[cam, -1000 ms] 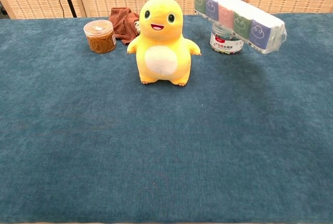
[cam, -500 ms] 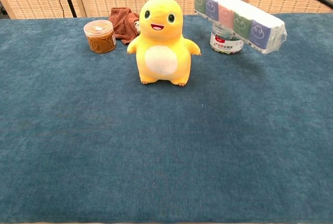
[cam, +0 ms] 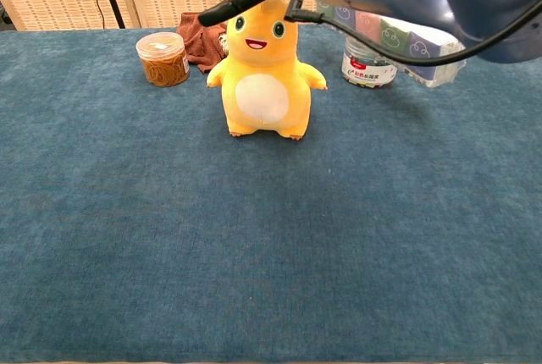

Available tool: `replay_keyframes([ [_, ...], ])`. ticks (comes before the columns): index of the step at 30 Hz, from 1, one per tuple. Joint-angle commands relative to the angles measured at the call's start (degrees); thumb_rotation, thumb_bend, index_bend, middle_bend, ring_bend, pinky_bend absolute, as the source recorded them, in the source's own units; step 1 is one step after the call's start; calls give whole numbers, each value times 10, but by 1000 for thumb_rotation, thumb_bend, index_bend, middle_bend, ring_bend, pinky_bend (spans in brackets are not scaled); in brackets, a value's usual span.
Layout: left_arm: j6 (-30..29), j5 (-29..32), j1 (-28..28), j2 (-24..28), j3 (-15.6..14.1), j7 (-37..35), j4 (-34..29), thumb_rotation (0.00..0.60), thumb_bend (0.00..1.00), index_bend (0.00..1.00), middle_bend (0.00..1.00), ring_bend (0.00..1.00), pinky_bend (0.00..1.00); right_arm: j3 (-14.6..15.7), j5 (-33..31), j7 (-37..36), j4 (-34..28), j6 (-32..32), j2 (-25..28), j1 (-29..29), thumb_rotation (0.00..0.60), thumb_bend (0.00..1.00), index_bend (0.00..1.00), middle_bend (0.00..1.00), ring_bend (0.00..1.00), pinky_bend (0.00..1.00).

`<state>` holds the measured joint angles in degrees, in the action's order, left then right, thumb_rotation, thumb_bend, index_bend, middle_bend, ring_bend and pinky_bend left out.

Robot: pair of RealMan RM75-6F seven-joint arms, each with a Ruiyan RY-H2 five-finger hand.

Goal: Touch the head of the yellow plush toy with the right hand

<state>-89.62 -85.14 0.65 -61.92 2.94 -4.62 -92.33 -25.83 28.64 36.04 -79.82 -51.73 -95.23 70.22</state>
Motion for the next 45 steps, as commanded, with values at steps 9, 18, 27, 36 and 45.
replay_keyframes([
  [9, 1, 1, -1, 3, 1, -13, 3, 600, 0, 0, 0, 0, 0, 2, -25, -9, 97, 11, -47, 38, 229, 0, 0, 0, 0, 0],
  [18, 4, 2, 0, 7, 1, -21, 3, 600, 0, 0, 0, 0, 0, 7, 0, -23, 146, -4, -87, 49, 226, 0, 0, 0, 0, 0],
  [27, 7, 6, 0, 11, 3, -32, 5, 600, 0, 0, 0, 0, 0, 20, -9, -14, 198, 16, -122, 52, 226, 0, 0, 0, 0, 0],
  [36, 6, 7, -1, 13, 4, -42, 7, 600, 0, 0, 0, 0, 0, 35, 6, -12, 247, 27, -148, 44, 226, 0, 0, 0, 0, 0],
  [45, 4, 5, -2, 12, 3, -41, 6, 600, 0, 0, 0, 0, 0, 25, 16, -12, 232, 19, -141, 35, 224, 0, 0, 0, 0, 0],
])
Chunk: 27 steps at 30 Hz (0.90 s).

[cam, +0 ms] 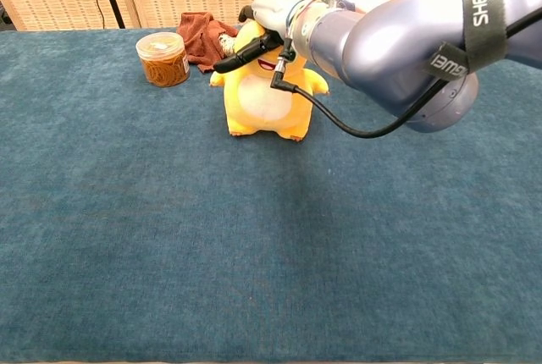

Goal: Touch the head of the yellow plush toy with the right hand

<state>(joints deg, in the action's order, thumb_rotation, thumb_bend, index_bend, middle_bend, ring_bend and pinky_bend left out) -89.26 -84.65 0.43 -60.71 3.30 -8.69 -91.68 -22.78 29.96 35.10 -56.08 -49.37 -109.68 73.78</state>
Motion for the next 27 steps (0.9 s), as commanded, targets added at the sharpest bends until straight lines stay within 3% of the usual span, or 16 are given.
replay_keyframes([
  [1, 0, -1, 0, 0, 0, -1, 0, 600, 0, 0, 0, 0, 0, -18, 17, -15, -18, -20, 11, 0, 225, 0, 0, 0, 0, 0],
  [6, 2, -1, 0, 0, -1, -2, 1, 600, 0, 0, 0, 0, 0, -40, 71, -57, -77, -69, 40, -18, 223, 0, 0, 0, 0, 0],
  [13, -2, -9, -1, 0, -4, 0, 0, 600, 0, 0, 0, 0, 0, -44, 126, -55, -223, -144, 129, -70, 224, 0, 0, 0, 0, 0],
  [19, -6, -17, -3, -2, -9, 4, 0, 600, 0, 0, 0, 0, 0, -4, 197, -72, -344, -201, 219, -150, 227, 0, 0, 0, 0, 0],
  [27, -13, -27, -5, -4, -13, 11, -1, 600, 0, 0, 0, 0, 0, 68, 298, -149, -406, -243, 301, -254, 227, 0, 0, 0, 0, 0],
])
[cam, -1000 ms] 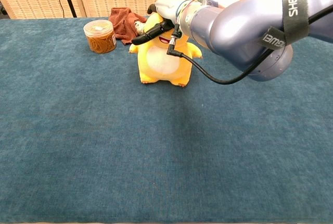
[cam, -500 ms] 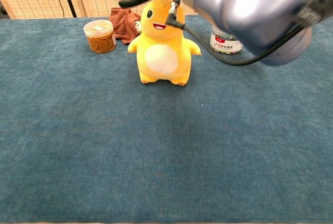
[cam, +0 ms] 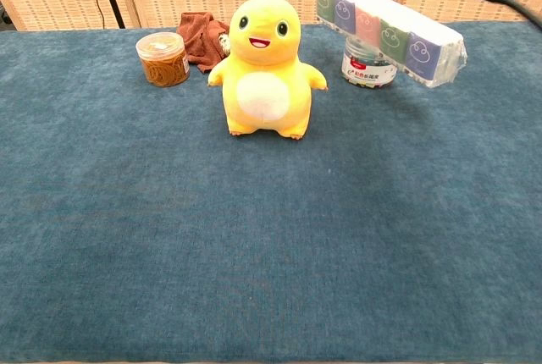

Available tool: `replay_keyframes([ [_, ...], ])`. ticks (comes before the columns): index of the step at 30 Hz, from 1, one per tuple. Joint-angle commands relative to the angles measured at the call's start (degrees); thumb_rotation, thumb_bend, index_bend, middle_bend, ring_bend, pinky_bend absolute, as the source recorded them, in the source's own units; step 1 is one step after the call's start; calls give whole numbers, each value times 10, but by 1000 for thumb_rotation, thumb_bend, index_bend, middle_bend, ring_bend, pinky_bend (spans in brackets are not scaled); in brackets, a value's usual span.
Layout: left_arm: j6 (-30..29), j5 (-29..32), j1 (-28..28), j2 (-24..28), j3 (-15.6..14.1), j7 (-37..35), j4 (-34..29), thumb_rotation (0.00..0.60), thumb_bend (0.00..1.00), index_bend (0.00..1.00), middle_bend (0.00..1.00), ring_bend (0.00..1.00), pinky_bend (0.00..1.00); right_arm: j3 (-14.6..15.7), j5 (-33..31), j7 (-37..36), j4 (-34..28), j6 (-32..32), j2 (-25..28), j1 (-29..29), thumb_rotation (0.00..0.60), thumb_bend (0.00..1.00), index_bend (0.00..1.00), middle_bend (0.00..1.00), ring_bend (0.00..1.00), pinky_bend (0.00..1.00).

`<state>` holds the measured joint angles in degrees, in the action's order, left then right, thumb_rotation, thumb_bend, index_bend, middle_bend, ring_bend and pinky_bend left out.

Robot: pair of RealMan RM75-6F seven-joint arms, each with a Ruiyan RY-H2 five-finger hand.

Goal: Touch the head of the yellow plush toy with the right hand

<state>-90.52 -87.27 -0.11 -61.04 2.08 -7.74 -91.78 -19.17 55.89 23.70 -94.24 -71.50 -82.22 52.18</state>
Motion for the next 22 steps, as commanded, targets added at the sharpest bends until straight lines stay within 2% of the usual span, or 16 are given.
replay_keyframes([
  [1, 1, -3, 1, -1, -2, 3, 0, 600, 0, 0, 0, 0, 0, 51, 54, -53, -32, -33, 41, -64, 227, 0, 0, 0, 0, 0],
  [3, 1, -4, 0, -1, -2, 4, 0, 600, 0, 0, 0, 0, 0, 87, 90, -84, -46, -57, 70, -108, 226, 0, 0, 0, 0, 0],
  [6, 0, -4, 0, -1, -3, 6, 0, 600, 0, 0, 0, 0, 0, 111, 119, -111, -48, -73, 89, -141, 225, 0, 0, 0, 0, 0],
  [8, -2, -8, -1, -1, -4, 6, 0, 600, 0, 0, 0, 0, 0, 155, 147, -132, -42, -103, 115, -194, 224, 0, 0, 0, 0, 0],
  [11, -5, -14, -1, -2, -7, 8, 0, 600, 0, 0, 0, 0, 0, 189, 178, -178, -13, -131, 130, -245, 223, 0, 0, 0, 0, 0],
  [17, -13, -28, -4, -4, -12, 15, -1, 600, 0, 0, 0, 0, 0, 224, 206, -224, 56, -188, 131, -327, 268, 0, 0, 0, 0, 0],
  [22, -17, -36, -5, -8, -16, 28, -2, 600, 0, 0, 0, 0, 0, 225, 225, -253, 100, -232, 116, -376, 289, 0, 0, 0, 0, 0],
])
